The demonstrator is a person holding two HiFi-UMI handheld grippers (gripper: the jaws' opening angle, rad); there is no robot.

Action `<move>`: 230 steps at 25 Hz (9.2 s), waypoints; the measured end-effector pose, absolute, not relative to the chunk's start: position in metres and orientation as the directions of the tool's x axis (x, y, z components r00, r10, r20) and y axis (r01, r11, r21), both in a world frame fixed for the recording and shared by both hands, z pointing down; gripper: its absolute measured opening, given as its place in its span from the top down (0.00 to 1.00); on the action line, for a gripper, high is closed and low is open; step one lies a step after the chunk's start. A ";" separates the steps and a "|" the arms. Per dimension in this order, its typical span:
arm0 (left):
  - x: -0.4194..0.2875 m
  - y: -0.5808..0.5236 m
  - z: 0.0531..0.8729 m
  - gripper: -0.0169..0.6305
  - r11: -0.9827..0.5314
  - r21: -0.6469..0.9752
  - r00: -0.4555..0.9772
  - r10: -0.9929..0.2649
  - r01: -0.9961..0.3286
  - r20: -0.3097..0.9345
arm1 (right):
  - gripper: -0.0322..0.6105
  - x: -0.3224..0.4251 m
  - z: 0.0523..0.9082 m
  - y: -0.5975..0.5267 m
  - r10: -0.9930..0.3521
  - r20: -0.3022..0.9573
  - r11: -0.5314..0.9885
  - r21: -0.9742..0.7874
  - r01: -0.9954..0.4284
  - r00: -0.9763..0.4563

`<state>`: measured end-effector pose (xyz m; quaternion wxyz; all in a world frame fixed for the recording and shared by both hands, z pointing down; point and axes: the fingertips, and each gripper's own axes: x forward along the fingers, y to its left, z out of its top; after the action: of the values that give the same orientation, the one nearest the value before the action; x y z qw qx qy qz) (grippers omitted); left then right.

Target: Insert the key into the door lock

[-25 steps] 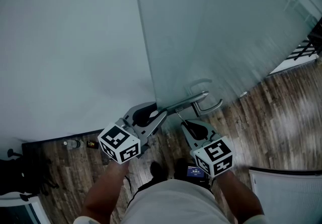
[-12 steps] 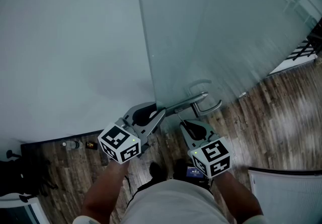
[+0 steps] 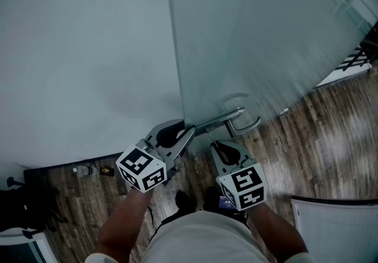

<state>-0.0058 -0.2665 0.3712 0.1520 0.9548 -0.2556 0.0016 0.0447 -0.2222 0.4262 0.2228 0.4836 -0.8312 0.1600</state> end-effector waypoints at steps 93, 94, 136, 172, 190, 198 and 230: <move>-0.024 -0.266 0.359 0.81 -0.778 0.317 0.824 -0.566 -0.542 0.018 | 0.80 0.048 0.414 -0.243 -0.783 0.385 0.489 -0.105 -0.866 -0.488; -0.024 -0.265 0.359 0.81 -0.776 0.320 0.823 -0.568 -0.543 0.019 | 0.80 0.048 0.414 -0.243 -0.784 0.385 0.487 -0.103 -0.867 -0.487; -0.010 -0.201 0.337 0.92 -0.804 0.323 0.852 -0.524 -0.499 0.010 | 0.87 0.072 0.370 -0.218 -0.810 0.336 0.490 -0.067 -0.869 -0.482; -0.019 -0.159 0.335 0.92 -0.794 0.339 0.853 -0.519 -0.505 0.057 | 0.91 0.096 0.348 -0.179 -0.844 0.286 0.452 -0.075 -0.889 -0.454; -0.031 -0.140 0.360 0.92 -0.759 0.374 0.840 -0.529 -0.533 0.123 | 0.91 0.110 0.355 -0.154 -0.843 0.309 0.435 -0.090 -0.896 -0.440; -0.030 -0.130 0.371 0.92 -0.750 0.394 0.841 -0.520 -0.532 0.146 | 0.91 0.120 0.368 -0.144 -0.839 0.344 0.414 -0.100 -0.905 -0.422; -0.019 -0.107 0.377 0.92 -0.747 0.416 0.852 -0.491 -0.518 0.180 | 0.93 0.124 0.387 -0.127 -0.829 0.376 0.384 -0.157 -0.910 -0.415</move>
<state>-0.0194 -0.1070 0.3772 0.2312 0.9342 -0.2700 0.0294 0.1241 -0.1274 0.3874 0.1183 0.5279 -0.8234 0.1713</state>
